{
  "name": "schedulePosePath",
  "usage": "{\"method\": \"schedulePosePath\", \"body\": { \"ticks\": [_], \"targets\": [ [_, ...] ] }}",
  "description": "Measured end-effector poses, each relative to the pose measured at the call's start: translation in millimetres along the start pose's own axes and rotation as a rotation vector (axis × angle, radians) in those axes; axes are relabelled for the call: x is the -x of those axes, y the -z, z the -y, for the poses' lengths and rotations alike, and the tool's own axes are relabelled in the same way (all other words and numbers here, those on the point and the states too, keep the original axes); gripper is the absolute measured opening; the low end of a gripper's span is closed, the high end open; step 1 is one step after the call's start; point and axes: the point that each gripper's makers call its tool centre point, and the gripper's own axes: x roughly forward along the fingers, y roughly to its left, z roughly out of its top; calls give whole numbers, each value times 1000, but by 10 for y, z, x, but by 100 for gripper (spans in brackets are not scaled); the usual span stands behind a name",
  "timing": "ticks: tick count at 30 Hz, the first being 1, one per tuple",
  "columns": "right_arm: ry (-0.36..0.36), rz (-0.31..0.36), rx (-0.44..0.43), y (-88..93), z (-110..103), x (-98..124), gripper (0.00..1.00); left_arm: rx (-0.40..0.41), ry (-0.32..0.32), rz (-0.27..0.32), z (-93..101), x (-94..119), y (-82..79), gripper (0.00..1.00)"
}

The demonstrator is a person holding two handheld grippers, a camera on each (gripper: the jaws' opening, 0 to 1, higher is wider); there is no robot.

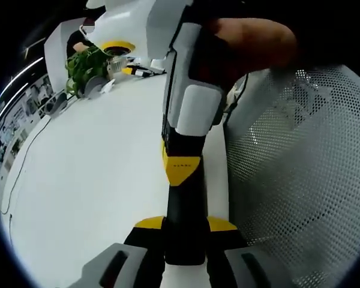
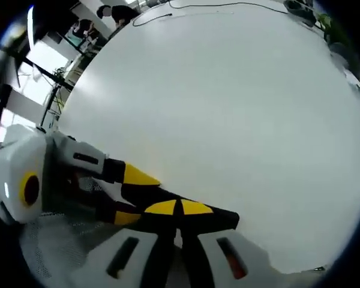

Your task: Press the specified remote control buttons in sequence, fully releasing each button before pressing the next.

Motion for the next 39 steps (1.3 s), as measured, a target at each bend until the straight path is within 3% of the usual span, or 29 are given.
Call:
{"method": "schedulePosePath", "body": {
  "ticks": [19, 26, 36, 39],
  "targets": [
    [27, 19, 11, -31, 19, -65, 0, 10, -6, 2, -11, -4, -6, 24],
    [6, 37, -22, -34, 22, -56, 0, 12, -7, 1, -10, -1, -8, 24],
    [0, 12, -106, -7, 79, 36, 0, 10, -5, 3, -8, -3, -8, 25],
    [-36, -9, -152, 17, 24, 66, 0, 9, -6, 3, -12, -5, -11, 25]
  ]
}}
